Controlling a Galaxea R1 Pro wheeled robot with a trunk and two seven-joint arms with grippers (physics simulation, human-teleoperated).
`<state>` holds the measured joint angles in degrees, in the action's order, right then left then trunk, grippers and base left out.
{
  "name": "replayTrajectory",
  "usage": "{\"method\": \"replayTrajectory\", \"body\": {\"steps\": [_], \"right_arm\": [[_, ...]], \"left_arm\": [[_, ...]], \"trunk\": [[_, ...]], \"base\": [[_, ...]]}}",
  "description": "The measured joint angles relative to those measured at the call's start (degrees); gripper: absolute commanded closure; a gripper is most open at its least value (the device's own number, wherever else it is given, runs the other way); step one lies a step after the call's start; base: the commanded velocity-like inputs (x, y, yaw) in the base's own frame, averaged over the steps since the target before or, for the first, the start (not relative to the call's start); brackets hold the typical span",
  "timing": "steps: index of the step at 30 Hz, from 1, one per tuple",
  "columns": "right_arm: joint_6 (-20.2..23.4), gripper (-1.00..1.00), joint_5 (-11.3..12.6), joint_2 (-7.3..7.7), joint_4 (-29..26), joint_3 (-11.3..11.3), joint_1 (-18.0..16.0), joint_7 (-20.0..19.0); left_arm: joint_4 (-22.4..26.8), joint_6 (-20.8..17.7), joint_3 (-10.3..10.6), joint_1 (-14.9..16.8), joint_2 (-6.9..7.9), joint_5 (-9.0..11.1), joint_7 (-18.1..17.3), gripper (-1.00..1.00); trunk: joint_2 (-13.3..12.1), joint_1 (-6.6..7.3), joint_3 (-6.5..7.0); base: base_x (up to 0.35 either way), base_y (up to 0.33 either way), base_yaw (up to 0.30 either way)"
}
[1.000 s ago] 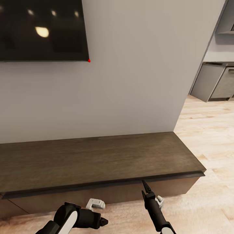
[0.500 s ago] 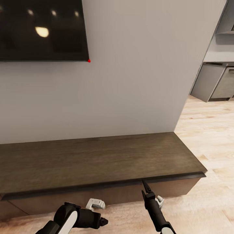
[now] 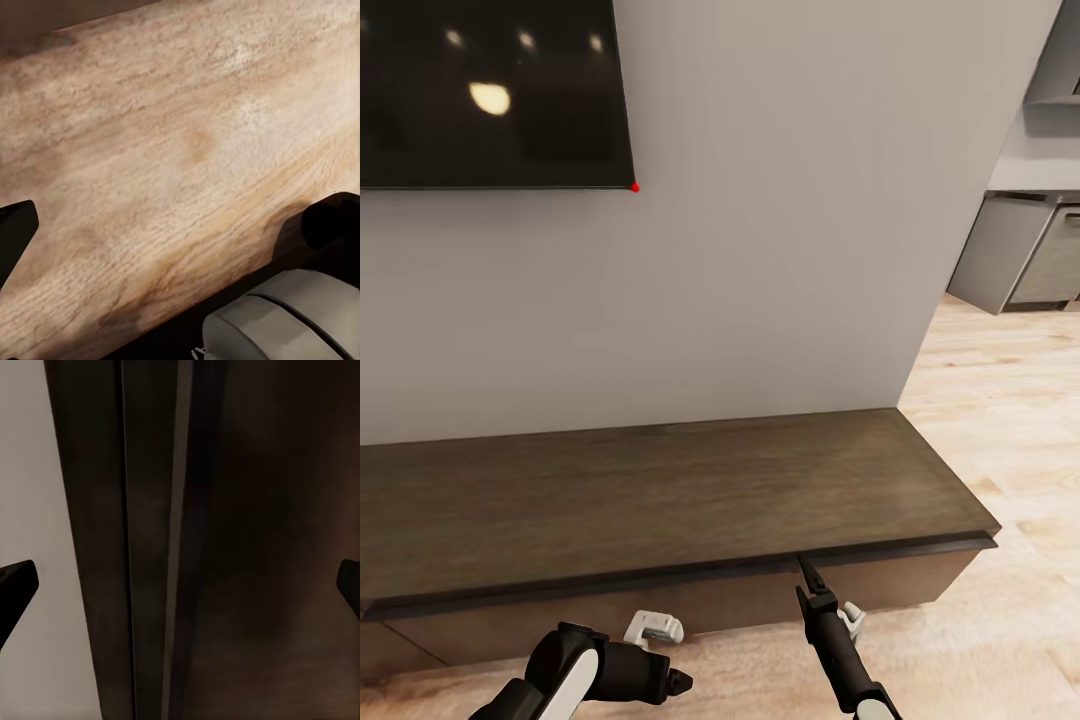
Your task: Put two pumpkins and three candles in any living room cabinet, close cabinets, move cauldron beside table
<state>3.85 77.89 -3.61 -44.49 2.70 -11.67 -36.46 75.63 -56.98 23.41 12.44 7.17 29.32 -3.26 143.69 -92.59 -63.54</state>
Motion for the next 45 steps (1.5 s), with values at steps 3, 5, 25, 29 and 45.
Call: {"method": "replayTrajectory", "body": {"steps": [3, 5, 25, 29, 45], "right_arm": [[-0.03, -1.0, 0.0, 0.0, 0.0, 0.0, 0.0, 0.0], [-0.03, -1.0, 0.0, 0.0, 0.0, 0.03, 0.0, 0.0], [0.03, 1.0, 0.02, 0.0, 0.0, 0.04, 0.0, 0.31], [0.04, 1.0, 0.0, 0.0, 0.0, 0.09, 0.0, 0.58], [-0.14, 1.0, -0.3, 0.01, 0.1, 0.04, 0.02, 0.99]], "left_arm": [[0.0, 0.0, 0.02, 0.0, 0.0, -0.01, 0.0, -1.0], [0.0, 0.0, 0.05, 0.0, 0.0, -0.02, 0.0, -1.0], [0.0, 0.0, 0.12, 0.0, -0.08, 0.05, 0.01, -1.0], [0.0, 0.0, 0.12, -0.02, -0.07, 0.04, 0.0, -1.0], [0.0, 0.0, 0.08, -0.02, 0.0, -0.05, 0.04, -1.0]], "trunk": [[0.0, 0.0, 0.0], [0.0, 0.0, 0.0], [0.0, 0.0, 0.0], [0.0, 0.0, 0.0], [0.0, -0.01, -0.01]], "base": [[0.05, 0.0, 0.0], [0.018, 0.0, 0.0], [0.001, 0.0, 0.0], [0.0, 0.0, 0.0], [0.0, 0.0, 0.0]]}}
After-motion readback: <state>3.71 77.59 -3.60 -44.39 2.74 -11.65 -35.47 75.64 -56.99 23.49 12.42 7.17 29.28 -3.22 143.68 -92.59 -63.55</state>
